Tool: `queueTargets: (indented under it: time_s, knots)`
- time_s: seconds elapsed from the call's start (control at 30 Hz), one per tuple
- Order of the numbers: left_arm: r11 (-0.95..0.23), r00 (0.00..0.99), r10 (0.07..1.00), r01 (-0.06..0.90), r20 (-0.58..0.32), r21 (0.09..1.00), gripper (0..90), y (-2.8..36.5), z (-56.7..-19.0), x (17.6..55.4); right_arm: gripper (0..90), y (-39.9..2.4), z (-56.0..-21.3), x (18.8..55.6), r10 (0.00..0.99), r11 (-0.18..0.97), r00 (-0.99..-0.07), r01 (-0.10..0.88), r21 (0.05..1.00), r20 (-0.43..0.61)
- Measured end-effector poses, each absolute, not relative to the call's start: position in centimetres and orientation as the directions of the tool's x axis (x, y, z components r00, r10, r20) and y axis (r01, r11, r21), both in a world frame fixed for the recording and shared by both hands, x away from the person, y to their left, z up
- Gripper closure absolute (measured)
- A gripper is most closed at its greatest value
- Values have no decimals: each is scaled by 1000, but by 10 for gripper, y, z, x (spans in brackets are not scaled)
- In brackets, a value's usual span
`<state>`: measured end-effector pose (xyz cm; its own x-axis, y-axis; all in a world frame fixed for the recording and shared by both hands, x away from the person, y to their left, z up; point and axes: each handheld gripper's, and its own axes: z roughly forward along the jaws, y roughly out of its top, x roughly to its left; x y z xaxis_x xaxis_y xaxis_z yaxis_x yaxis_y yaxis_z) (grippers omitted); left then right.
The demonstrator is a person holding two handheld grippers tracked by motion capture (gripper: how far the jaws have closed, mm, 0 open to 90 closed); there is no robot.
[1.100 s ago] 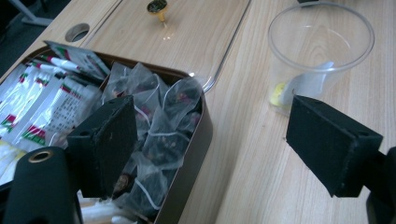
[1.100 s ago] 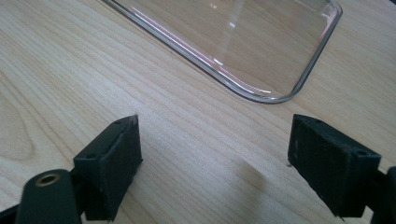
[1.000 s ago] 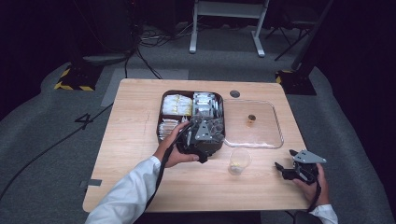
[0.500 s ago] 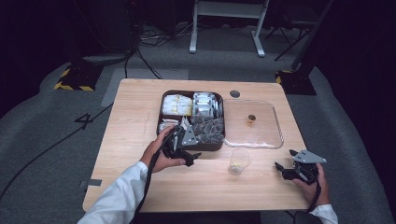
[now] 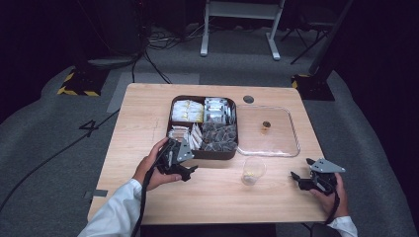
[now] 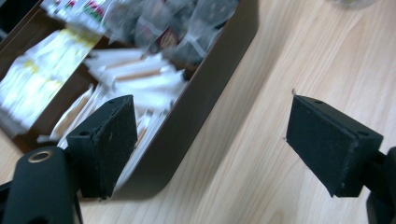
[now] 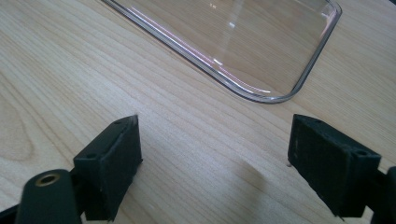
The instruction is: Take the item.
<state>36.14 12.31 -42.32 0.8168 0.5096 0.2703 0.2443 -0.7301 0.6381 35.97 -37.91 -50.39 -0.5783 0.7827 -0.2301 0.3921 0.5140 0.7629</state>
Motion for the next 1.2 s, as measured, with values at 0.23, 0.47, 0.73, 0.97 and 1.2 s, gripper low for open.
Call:
queueTargets:
  time_s: [0.23,0.47,0.73,0.97,1.2]
  knots:
    - [-726,794,534,254,290,639,167,143,-428,352,176,-379,-504,360,783,513,-579,393,763,-229]
    - [-739,776,551,283,306,611,167,162,-439,345,176,-379,-504,360,783,513,-579,393,763,-229]
    - [-716,756,593,339,276,610,167,185,-451,342,176,-379,-504,360,783,514,-577,392,763,-230]
    - [-690,743,629,398,229,604,167,205,-470,342,176,-379,-504,360,784,515,-575,391,763,-234]
    - [-631,730,669,458,141,626,169,224,-482,344,177,-379,-504,359,784,516,-575,390,763,-235]
